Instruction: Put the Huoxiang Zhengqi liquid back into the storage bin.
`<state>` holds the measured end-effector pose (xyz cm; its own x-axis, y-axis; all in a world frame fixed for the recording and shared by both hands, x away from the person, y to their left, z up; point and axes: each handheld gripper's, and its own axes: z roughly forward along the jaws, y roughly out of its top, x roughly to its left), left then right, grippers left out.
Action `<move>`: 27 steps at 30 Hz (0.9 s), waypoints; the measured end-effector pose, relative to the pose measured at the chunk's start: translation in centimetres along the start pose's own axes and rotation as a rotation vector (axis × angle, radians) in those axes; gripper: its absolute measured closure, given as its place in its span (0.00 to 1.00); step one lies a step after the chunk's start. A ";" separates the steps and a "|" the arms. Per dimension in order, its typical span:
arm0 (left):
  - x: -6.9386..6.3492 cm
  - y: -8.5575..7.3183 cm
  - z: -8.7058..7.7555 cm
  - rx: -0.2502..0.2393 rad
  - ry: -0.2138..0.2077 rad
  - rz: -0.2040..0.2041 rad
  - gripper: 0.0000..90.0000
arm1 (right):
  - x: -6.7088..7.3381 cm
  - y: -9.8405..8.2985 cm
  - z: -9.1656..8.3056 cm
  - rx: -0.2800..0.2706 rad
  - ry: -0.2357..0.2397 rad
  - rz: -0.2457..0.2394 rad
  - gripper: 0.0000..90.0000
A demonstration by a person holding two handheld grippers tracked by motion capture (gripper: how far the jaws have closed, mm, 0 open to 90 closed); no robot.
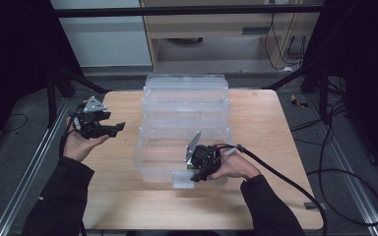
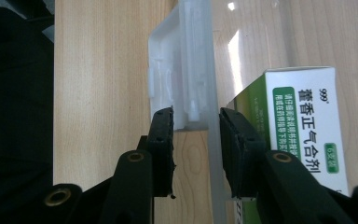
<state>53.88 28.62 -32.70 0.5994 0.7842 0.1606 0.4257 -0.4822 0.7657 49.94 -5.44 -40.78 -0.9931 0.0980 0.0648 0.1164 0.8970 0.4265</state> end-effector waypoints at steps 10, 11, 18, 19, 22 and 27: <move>-0.7 2.4 0.5 0.005 -0.029 0.089 0.35 | 0.1 0.0 0.0 0.001 -0.004 0.002 0.74; -0.6 2.6 0.5 -0.004 -0.039 0.106 0.34 | 0.1 0.0 0.0 0.000 -0.003 0.000 0.74; -0.9 4.1 0.5 -0.009 -0.092 0.149 0.34 | 0.1 0.0 0.0 0.000 -0.004 -0.004 0.74; -1.0 4.4 0.5 -0.004 -0.096 0.165 0.34 | 0.1 0.0 0.0 0.001 -0.005 -0.004 0.74; -1.3 5.1 0.8 0.013 -0.105 0.211 0.34 | 0.1 0.0 0.0 0.001 -0.004 -0.004 0.74; -1.8 6.1 1.2 0.030 -0.125 0.266 0.35 | 0.1 0.0 0.0 0.000 -0.003 -0.003 0.74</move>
<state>56.25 23.81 -29.05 0.7710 0.5750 0.2737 0.2610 -0.6774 0.6877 49.86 -5.46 -40.76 -0.9935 0.0964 0.0610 0.1133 0.8971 0.4271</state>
